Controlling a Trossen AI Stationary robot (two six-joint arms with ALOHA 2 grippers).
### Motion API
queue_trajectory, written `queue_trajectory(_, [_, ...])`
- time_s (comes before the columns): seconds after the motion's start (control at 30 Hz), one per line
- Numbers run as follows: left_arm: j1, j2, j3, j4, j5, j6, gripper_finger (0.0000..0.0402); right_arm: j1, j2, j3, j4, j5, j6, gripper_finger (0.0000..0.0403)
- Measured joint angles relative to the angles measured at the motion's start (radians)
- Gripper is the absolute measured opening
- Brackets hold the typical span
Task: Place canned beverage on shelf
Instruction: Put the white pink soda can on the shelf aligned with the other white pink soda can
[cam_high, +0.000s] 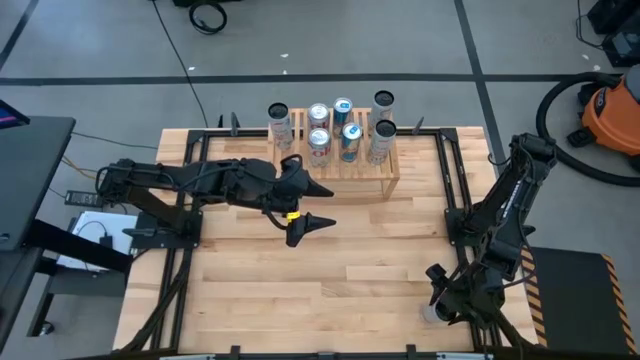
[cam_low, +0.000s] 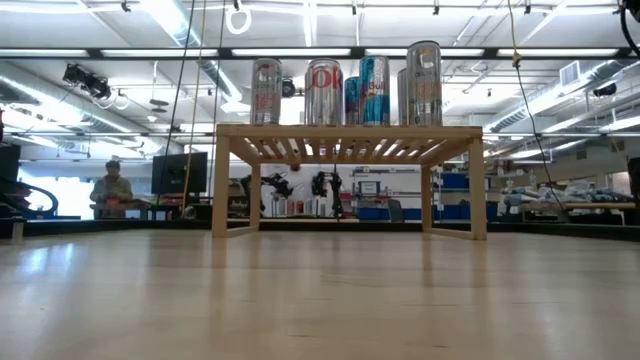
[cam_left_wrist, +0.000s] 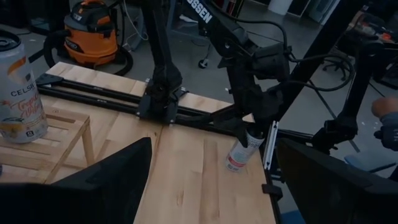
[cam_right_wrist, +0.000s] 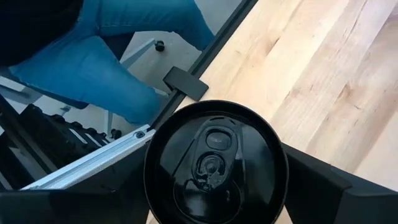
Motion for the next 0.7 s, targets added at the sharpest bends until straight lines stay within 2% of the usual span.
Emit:
queue_trajectory(0.13, [0.0,0.0,0.0,-0.005,0.0,0.0,0.0346,-0.013,0.0,0.0,0.003,0.012,0.015,0.0278])
queue_trajectory(0.47, [0.0,0.0,0.0,-0.008,-0.017,0.002,0.0346,-0.102,0.0,0.0,0.01,0.043,0.093,0.0279])
queue_trajectory(0.7, [0.0,0.0,0.0,-0.018,-0.018,0.035,0.0346,-0.149,0.002,0.017,0.044,0.054,0.081,0.0279])
